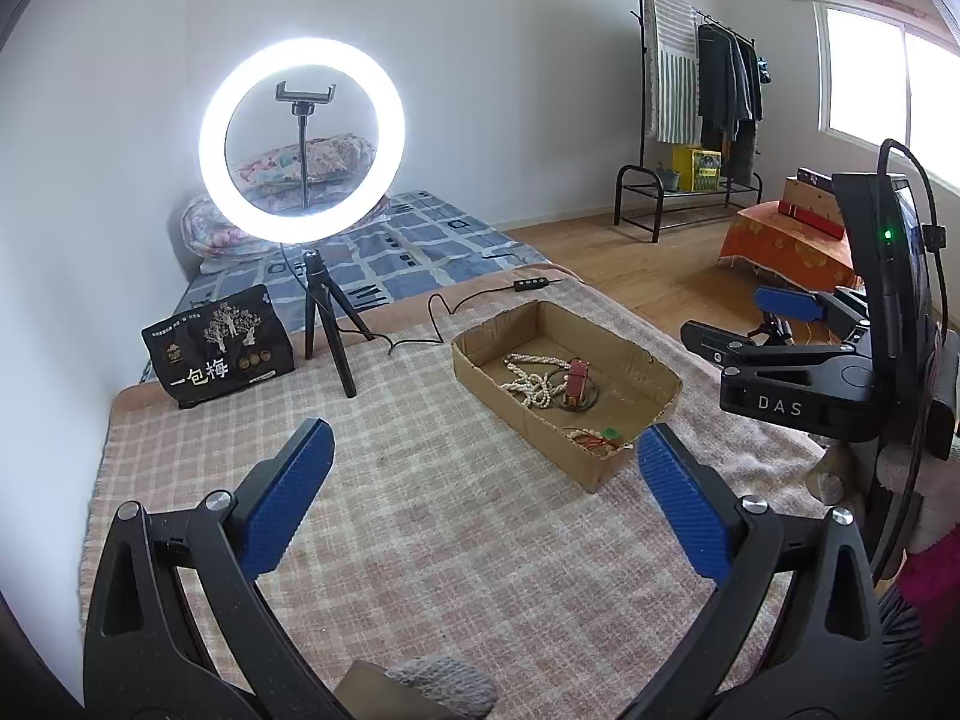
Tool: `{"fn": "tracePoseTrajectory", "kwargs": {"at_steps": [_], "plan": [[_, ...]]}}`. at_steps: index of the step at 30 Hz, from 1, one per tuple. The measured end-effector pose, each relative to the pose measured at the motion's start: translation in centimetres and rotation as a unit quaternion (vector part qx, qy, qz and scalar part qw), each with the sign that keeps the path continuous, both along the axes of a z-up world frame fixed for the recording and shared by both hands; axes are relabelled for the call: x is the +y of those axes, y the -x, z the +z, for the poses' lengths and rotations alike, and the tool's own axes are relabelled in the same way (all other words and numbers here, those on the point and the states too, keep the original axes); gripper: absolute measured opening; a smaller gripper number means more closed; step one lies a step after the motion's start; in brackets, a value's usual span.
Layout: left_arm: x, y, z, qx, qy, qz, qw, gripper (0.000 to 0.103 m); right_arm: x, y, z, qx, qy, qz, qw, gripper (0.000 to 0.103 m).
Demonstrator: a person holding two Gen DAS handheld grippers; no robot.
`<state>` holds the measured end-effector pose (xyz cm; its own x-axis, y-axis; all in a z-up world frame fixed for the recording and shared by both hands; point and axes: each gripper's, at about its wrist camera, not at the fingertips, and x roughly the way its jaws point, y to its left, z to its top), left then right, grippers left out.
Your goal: Organize jewelry
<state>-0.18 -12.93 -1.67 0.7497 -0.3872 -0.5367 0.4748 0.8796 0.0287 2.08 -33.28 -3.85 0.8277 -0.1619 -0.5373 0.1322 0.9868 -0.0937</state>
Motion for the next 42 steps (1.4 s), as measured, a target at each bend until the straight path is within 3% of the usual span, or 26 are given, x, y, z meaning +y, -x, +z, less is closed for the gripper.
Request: {"fn": "tracePoseTrajectory", "kwargs": {"at_steps": [42], "plan": [[-0.12,-0.16,-0.15,0.008,-0.002,-0.010,0.9999,0.103,-0.39,-0.31,-0.43,0.008,-0.007,0.000,1.000,0.080]]}}
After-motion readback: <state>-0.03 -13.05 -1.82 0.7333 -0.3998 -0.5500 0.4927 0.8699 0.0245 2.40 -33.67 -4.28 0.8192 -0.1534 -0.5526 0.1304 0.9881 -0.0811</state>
